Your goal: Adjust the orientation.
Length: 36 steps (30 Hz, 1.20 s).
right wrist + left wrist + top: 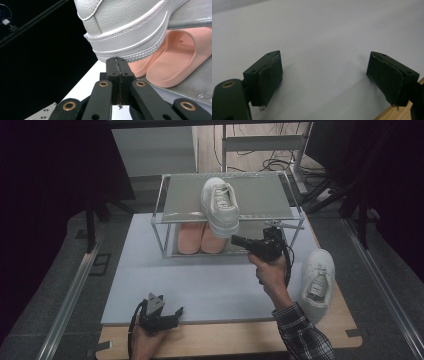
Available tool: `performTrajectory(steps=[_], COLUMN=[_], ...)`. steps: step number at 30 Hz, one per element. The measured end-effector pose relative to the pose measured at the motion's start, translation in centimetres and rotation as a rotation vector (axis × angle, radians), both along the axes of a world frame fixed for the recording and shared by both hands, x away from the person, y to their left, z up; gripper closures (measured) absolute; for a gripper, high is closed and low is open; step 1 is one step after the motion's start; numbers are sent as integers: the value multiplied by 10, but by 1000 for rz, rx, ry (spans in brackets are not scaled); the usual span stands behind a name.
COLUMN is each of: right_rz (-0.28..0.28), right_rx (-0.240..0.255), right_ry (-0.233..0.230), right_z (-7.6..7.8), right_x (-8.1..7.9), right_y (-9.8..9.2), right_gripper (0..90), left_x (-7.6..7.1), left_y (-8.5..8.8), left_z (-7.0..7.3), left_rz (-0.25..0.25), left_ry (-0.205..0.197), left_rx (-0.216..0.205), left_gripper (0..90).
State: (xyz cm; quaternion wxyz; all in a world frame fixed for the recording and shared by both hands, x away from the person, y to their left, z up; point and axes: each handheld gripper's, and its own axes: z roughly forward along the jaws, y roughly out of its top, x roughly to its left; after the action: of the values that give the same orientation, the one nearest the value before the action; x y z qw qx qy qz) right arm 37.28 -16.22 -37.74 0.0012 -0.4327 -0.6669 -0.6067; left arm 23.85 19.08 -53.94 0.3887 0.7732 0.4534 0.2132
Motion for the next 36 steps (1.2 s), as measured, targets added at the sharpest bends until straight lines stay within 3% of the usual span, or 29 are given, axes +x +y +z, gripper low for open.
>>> performTrajectory(steps=[5, 36], right_rz=[-12, -62], right_rx=[-30, -55], right_ry=[-9, 22], right_z=[1, -1], right_x=[8, 52], right_y=[7, 41], right_gripper=[900, 900], left_x=[0, 0], left_y=[0, 0], left_z=[0, 0], left_rz=[-1, 0], left_ry=[0, 2], left_rx=[1, -1], left_gripper=[134, 134])
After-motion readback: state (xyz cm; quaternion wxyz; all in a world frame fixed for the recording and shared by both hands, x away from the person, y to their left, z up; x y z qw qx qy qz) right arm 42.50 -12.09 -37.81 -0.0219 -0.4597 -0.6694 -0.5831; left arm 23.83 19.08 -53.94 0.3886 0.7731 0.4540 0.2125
